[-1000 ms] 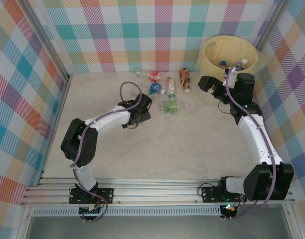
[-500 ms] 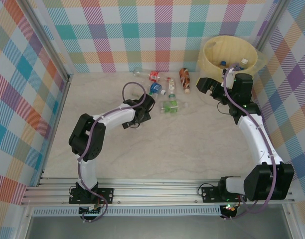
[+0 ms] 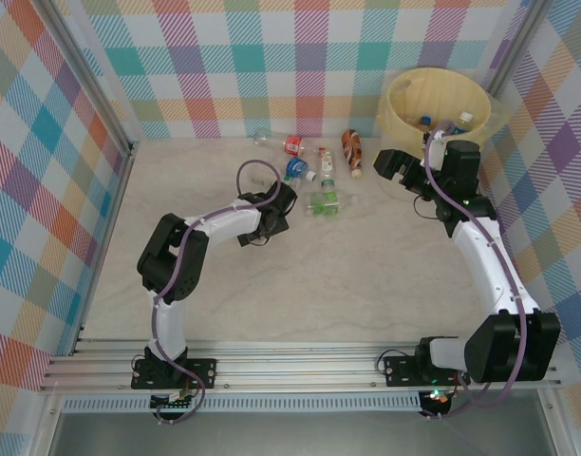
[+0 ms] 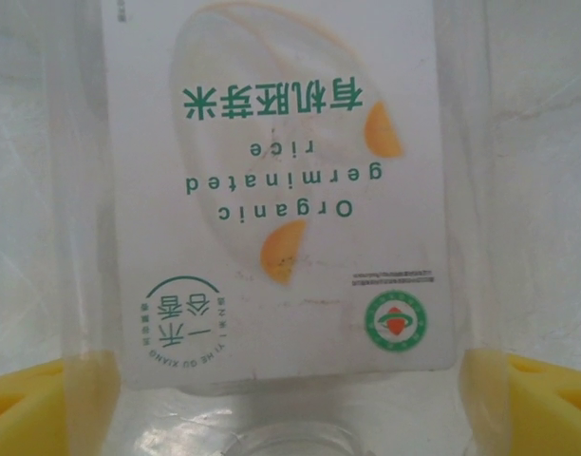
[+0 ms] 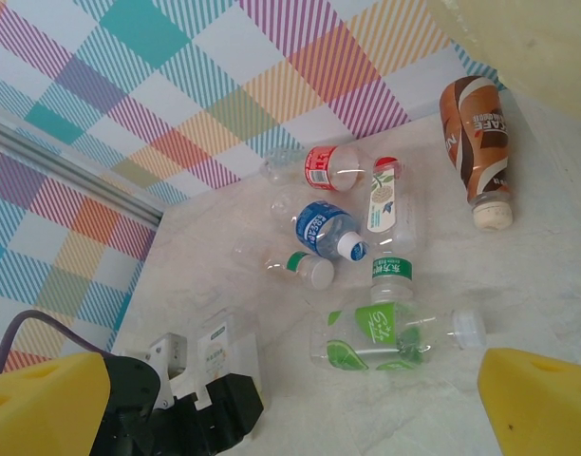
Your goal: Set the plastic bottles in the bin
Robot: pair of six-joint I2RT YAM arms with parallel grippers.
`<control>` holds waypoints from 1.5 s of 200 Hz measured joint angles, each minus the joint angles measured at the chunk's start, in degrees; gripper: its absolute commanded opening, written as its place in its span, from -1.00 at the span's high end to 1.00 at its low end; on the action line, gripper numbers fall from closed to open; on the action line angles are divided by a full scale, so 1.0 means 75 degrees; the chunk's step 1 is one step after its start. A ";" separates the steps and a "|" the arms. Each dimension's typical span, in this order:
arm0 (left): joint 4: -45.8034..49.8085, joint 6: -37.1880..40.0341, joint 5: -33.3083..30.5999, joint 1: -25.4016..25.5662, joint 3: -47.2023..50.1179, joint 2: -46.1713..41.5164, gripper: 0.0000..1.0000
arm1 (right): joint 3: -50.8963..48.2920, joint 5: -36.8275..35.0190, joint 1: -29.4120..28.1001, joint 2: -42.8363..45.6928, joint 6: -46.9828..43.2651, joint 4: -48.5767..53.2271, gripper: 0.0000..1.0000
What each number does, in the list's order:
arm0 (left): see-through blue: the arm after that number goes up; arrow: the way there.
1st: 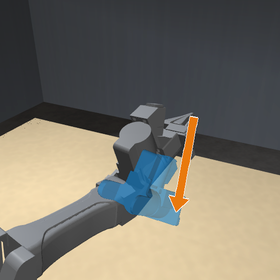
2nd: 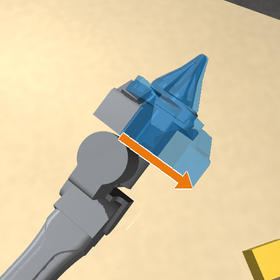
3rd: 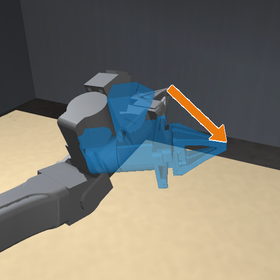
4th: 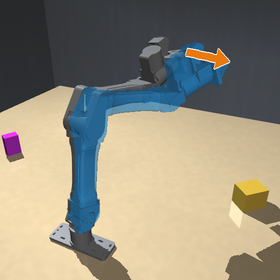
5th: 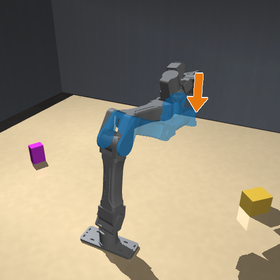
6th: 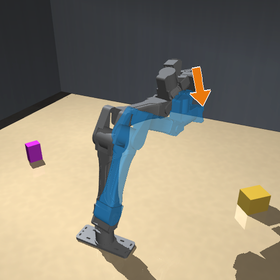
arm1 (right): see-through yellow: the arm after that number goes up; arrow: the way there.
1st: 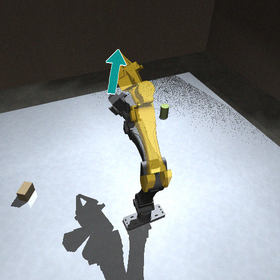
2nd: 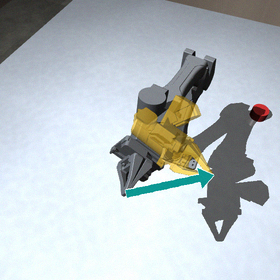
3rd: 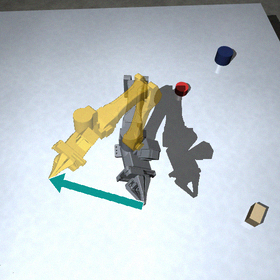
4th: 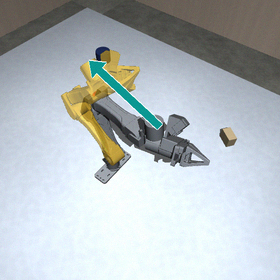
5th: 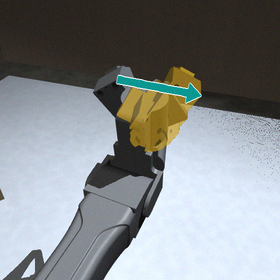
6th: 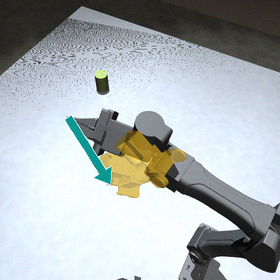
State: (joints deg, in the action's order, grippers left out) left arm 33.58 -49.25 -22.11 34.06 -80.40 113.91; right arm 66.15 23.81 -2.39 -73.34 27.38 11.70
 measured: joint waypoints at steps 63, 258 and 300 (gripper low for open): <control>-0.0533 0.0525 0.0035 -0.0070 0.0329 -0.0169 -0.44 | 0.0050 -0.0023 -0.0146 0.0000 -0.0117 0.0026 -0.99; -0.3273 0.5080 0.2681 0.0504 0.2565 -0.4776 -0.27 | 0.1276 0.1489 -0.2256 -0.1865 0.2130 -0.0525 -0.99; -0.3316 0.5345 0.2722 0.0752 0.2127 -0.4575 -0.27 | 0.1763 0.1157 -0.2637 -0.2253 0.2119 -0.0256 -1.00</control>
State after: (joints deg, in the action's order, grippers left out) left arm 8.71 -9.17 -1.69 39.70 -64.45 79.59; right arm 79.37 32.49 -22.17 -90.24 43.27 9.78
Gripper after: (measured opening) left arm 0.808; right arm 0.996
